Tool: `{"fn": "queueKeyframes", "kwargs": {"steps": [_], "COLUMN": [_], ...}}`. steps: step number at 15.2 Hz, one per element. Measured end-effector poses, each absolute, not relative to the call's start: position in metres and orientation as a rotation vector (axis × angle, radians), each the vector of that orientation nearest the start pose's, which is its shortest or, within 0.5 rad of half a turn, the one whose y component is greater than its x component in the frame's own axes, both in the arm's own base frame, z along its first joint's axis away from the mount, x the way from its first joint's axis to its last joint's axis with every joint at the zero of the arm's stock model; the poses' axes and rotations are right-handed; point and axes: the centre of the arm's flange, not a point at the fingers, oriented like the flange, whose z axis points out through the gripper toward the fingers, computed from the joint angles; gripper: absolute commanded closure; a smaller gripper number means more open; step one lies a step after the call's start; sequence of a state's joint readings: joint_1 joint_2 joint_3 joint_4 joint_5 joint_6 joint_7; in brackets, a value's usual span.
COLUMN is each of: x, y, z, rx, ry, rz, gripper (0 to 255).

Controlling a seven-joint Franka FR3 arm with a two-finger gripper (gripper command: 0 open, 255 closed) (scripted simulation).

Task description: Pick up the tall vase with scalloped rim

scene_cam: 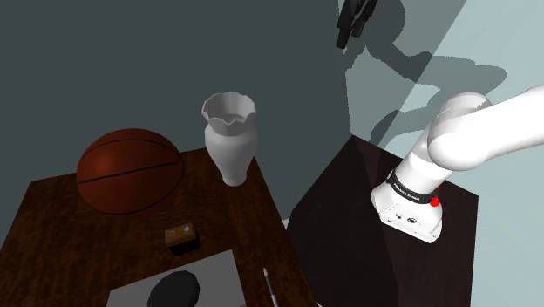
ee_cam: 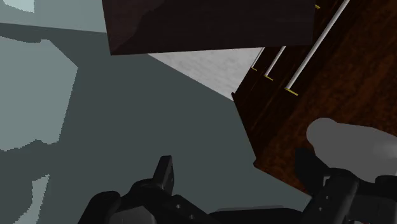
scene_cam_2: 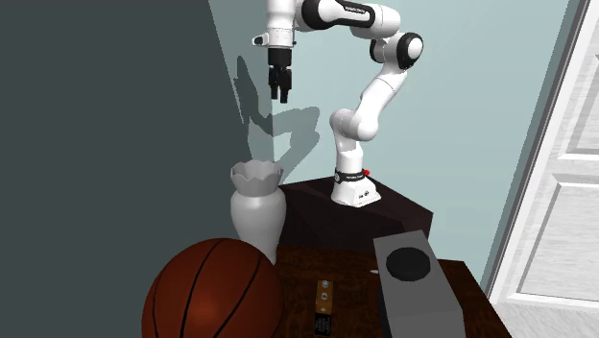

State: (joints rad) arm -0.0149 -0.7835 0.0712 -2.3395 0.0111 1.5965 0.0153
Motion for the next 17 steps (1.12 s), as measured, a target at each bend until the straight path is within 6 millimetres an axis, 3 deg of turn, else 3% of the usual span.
{"fn": "queueKeyframes", "kwargs": {"steps": [3, 17], "x": [0.317, 0.396], "y": [0.043, 0.219], "z": [0.596, 0.544], "rx": [-3.191, -3.319], "ry": [-0.046, -0.194], "rz": [-0.058, 0.013], "gripper": [0, 0]}}
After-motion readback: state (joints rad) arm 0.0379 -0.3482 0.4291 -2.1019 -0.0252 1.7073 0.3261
